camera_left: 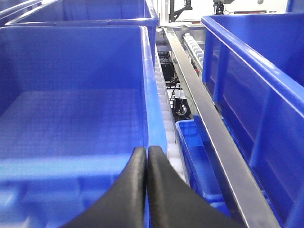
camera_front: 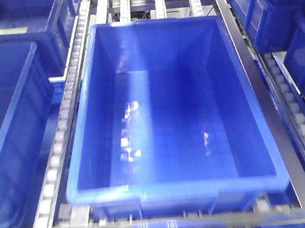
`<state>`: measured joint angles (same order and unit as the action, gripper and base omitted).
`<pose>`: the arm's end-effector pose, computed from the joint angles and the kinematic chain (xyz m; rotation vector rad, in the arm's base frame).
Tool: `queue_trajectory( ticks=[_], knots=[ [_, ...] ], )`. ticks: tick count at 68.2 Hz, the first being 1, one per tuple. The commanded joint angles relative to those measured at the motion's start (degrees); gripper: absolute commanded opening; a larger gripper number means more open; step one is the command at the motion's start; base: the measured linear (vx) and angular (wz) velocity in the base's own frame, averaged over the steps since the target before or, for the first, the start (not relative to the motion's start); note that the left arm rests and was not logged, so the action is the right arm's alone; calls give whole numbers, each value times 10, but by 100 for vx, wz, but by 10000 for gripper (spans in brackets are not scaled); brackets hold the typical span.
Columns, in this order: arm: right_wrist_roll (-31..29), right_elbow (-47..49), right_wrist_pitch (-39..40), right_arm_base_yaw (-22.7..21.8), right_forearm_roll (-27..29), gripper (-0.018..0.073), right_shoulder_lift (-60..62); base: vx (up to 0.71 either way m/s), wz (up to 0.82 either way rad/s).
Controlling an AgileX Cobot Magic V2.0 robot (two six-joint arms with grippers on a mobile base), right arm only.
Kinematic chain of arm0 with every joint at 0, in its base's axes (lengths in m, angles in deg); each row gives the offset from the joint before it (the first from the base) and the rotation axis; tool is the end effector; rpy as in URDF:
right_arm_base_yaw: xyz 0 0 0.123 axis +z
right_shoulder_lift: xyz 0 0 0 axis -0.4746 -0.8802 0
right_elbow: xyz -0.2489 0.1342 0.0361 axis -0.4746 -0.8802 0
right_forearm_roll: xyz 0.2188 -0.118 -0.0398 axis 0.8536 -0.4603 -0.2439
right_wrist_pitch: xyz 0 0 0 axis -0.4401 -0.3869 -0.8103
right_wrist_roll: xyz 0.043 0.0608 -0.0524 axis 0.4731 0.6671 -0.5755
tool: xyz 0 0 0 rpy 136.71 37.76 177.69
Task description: Pour parts from conveyor to right shelf
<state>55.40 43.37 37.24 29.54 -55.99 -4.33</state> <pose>0.0272 0.0012 0.2837 -0.0297 1.8170 0.0178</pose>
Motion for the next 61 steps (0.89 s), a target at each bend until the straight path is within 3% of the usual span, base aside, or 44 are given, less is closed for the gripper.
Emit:
queue_trajectory(
  ticks=[1, 61],
  knots=[
    [0, 14, 46, -1, -1, -6, -9, 20, -2],
    [0, 14, 46, -1, -1, -6, -9, 9, -2]
  ],
)
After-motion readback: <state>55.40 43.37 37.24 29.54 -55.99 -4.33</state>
